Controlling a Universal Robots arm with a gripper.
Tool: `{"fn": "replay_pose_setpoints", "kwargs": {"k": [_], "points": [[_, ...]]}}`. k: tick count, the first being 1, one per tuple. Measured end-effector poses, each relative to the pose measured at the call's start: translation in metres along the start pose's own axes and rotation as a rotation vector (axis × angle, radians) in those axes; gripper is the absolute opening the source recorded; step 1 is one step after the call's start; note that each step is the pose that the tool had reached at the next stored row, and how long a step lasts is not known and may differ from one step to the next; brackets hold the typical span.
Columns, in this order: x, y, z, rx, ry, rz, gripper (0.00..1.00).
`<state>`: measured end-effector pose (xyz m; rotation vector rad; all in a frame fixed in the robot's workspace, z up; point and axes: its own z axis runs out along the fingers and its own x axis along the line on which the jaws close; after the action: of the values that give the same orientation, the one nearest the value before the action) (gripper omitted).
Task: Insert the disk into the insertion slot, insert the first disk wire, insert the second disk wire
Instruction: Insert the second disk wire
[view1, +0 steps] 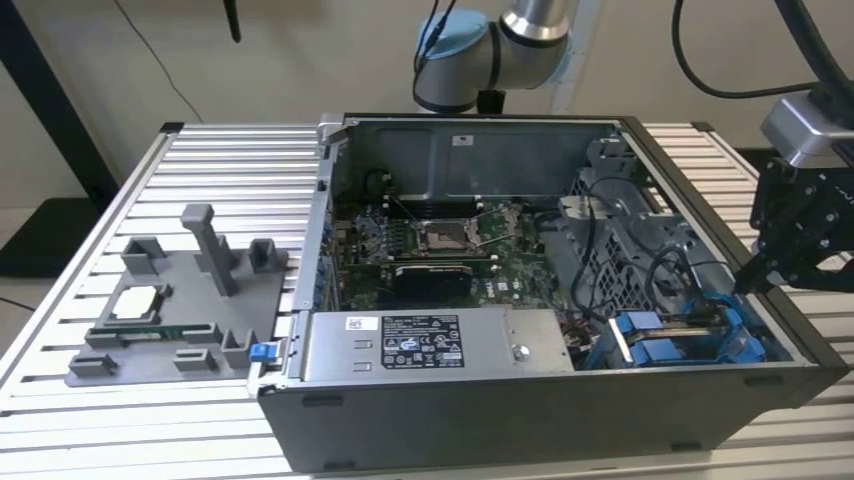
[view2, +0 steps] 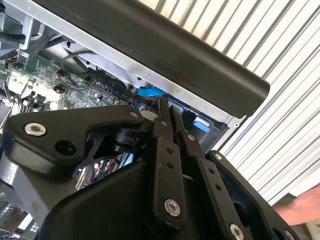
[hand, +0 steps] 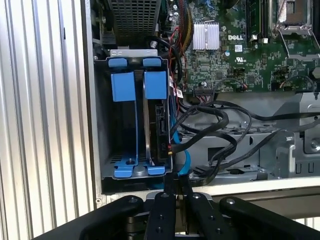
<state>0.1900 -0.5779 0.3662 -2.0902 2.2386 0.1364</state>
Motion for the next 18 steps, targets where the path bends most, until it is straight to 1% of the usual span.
{"fn": "replay_pose_setpoints", "kwargs": {"k": [7, 13, 15, 18], "points": [[0.0, 0.001, -0.0012, -0.0004, -0.0052, 0.0, 0.0], [-0.0004, 0.0037, -0.0056, -0.0006, -0.0107, 0.0, 0.0], [-0.0005, 0.0059, -0.008, -0.0007, -0.0112, 0.0, 0.0], [-0.0009, 0.0082, -0.0094, -0.0007, -0.0112, 0.0, 0.0]]}}
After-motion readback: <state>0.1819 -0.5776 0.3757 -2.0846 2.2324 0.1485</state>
